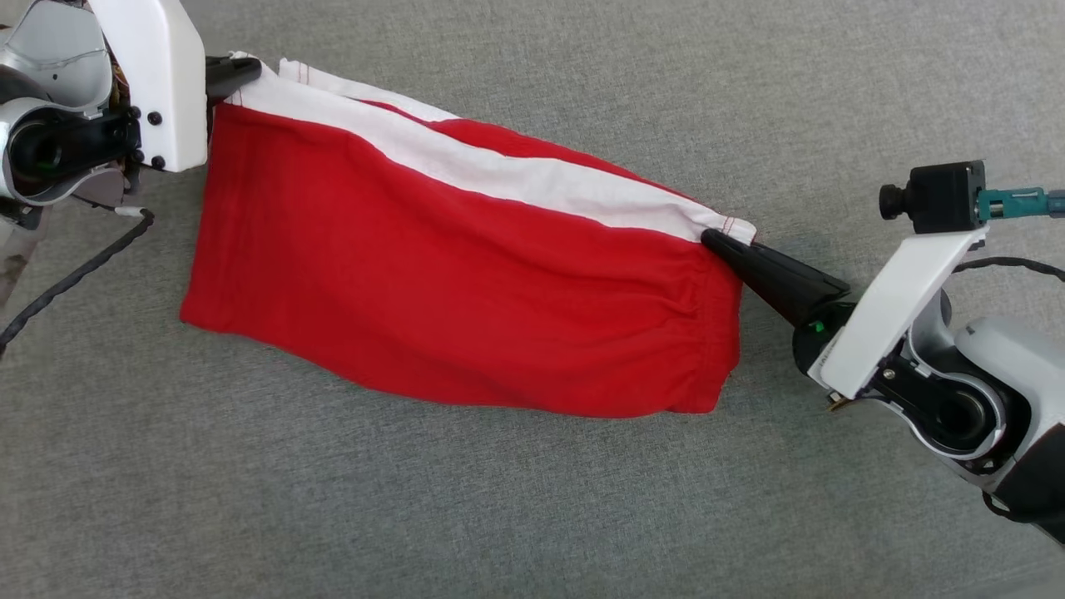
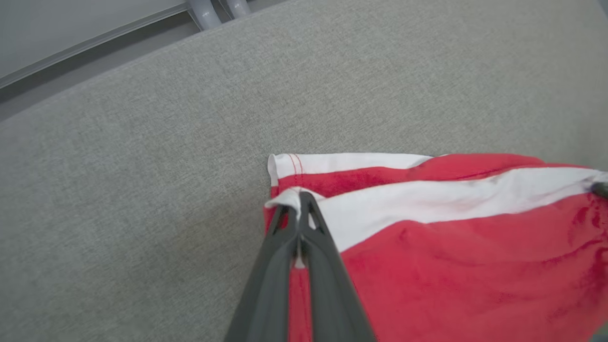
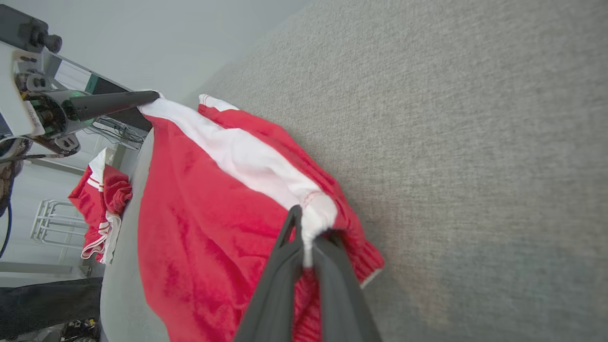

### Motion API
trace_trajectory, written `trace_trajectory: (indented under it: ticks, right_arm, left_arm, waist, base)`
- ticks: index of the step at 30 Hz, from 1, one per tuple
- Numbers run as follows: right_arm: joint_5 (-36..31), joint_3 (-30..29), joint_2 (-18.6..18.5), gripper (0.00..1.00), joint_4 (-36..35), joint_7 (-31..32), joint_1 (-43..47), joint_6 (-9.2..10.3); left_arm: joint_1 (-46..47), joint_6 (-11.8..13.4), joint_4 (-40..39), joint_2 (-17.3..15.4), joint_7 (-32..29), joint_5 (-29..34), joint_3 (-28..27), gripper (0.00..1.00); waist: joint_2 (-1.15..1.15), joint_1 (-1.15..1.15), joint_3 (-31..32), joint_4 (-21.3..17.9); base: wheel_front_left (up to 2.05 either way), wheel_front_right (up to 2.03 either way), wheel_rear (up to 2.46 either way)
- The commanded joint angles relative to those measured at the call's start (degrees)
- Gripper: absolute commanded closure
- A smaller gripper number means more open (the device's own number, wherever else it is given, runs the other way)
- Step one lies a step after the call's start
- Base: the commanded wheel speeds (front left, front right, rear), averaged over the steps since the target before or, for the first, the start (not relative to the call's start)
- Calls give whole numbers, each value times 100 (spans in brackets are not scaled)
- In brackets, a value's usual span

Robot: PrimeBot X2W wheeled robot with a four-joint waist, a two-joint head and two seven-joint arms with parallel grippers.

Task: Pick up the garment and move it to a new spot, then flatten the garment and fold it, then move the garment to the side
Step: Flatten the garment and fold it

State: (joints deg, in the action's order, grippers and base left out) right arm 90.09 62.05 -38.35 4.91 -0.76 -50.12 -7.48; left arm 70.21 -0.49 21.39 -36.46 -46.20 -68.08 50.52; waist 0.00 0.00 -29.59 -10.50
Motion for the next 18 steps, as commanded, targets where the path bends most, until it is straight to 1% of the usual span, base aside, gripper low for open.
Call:
trace_trajectory:
  ticks: [1, 3, 4, 5, 6, 7, 8, 9, 14, 18]
  right_arm:
    - [-54, -8, 90, 100, 76, -34, -104, -3]
    - [-84, -7, 169, 100, 142, -37, -160, -3]
    - [-84, -7, 169, 100, 142, -37, -160, -3]
    - [-100, 0, 225, 96, 205, -34, -203, -2]
    - [-94, 0, 251, 87, 226, -31, -226, -3]
    - [-96, 3, 270, 56, 243, -28, -234, -3]
    - [-93, 14, 281, 11, 261, -16, -233, -3]
    - [-81, 25, 288, 0, 285, 2, -223, -3]
    - [-10, 64, 269, 0, 397, 59, -114, -2]
    - [19, 42, 177, 0, 430, -17, 27, -2]
  left_arm:
    - [111, -80, 221, 68, 109, 63, -4, 100]
    - [169, -162, 443, 177, 212, 92, 6, 100]
    - [169, -162, 443, 177, 212, 92, 6, 100]
    - [201, -248, 656, 263, 309, 109, 13, 100]
    - [219, -289, 749, 298, 352, 111, 8, 99]
    - [225, -323, 846, 340, 385, 94, 7, 56]
    - [221, -354, 935, 373, 416, 83, 8, 0]
    - [214, -387, 1029, 406, 463, 86, 9, 0]
    - [134, -492, 1330, 451, 550, 92, 58, 0]
    - [17, -563, 1507, 374, 506, 32, 99, 0]
  waist:
    - [0, 0, -165, -109]
    - [0, 0, -221, -129]
    - [0, 0, -221, -129]
    - [0, 0, -245, -140]
    - [0, 0, -248, -143]
    - [0, 0, -242, -143]
    - [0, 0, -224, -142]
    - [0, 0, -197, -140]
    - [0, 0, -15, -126]
    - [0, 0, 222, -132]
  base:
    - [0, 0, 0]
    - [0, 0, 0]
    - [0, 0, 0]
    - [0, 0, 0]
    - [0, 0, 0]
    - [0, 0, 0]
    - [0, 0, 0]
    - [0, 0, 0]
    - [0, 0, 0]
    - [0, 0, 0]
